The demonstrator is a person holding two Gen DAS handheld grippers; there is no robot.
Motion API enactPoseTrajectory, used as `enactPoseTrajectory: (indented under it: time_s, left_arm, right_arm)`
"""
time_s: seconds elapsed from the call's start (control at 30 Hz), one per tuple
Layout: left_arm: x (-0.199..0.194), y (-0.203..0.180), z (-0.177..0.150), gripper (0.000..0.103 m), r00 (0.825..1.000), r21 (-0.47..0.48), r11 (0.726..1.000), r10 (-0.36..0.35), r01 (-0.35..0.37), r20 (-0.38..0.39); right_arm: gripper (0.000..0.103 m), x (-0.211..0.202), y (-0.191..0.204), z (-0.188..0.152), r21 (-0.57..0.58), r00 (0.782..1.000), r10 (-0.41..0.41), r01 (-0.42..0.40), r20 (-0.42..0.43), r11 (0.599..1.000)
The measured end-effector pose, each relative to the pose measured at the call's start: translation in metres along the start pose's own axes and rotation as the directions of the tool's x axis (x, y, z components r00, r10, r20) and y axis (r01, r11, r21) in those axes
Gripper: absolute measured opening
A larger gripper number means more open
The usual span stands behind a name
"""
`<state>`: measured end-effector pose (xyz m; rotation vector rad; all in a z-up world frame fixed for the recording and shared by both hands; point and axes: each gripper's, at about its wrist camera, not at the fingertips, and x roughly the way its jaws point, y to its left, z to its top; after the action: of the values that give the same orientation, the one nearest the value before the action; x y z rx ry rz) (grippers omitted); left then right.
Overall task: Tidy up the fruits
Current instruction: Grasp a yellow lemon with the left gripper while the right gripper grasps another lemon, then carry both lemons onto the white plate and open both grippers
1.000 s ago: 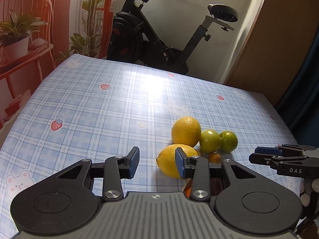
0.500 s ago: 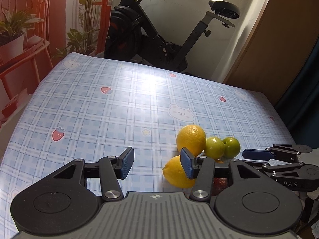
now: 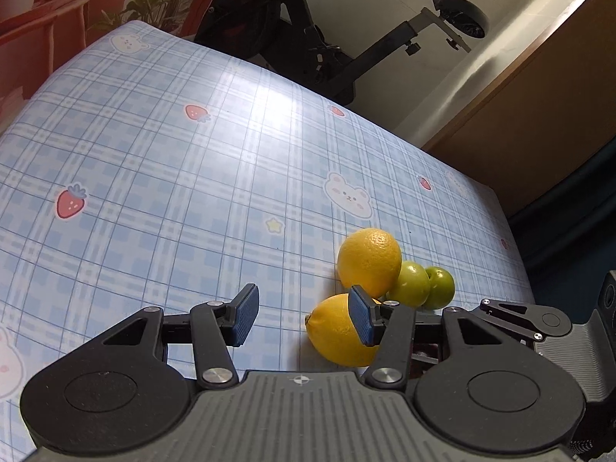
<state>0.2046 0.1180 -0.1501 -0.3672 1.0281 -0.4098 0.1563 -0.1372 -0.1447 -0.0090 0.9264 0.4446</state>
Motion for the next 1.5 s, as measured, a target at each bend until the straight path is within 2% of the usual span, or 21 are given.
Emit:
enactPoseTrajectory:
  time_s: [0.17, 0.33, 1.0, 1.17, 1.37, 1.5]
  left_arm:
    - [0.018, 0.008, -0.003, 0.054, 0.997, -0.075, 0.995, -0.065, 0.063, -0.028]
    - [0.027, 0.019, -0.005, 0.054, 0.992, -0.156, 0.981, -0.121, 0.114, -0.036]
    - [0.042, 0.026, -0.019, 0.053, 0.972, -0.281, 0.934, -0.233, 0.223, -0.004]
    - [0.045, 0.028, -0.022, 0.054, 0.97, -0.295, 0.926, -0.243, 0.235, 0.011]
    - [0.04, 0.022, -0.023, 0.053, 0.974, -0.253, 0.942, -0.226, 0.222, 0.014]
    - [0.029, 0.013, -0.019, 0.053, 0.979, -0.205, 0.958, -0.203, 0.202, 0.017]
  right_arm:
    - [0.043, 0.011, 0.005, 0.0, -0.012, 1.0, 0.0, -0.001, -0.028, 1.0]
    - [0.049, 0.019, 0.004, 0.003, -0.008, 0.999, -0.003, 0.003, -0.044, 1.0]
    - [0.049, 0.016, -0.001, -0.004, 0.034, 1.0, 0.014, -0.013, -0.018, 0.999]
    - [0.052, 0.017, -0.004, -0.003, 0.05, 1.0, 0.014, -0.012, -0.022, 0.999]
    - [0.051, 0.016, 0.006, -0.006, 0.012, 1.0, -0.017, 0.017, -0.002, 1.0]
    - [0.05, 0.01, 0.007, -0.008, 0.026, 1.0, 0.003, -0.003, 0.024, 1.0]
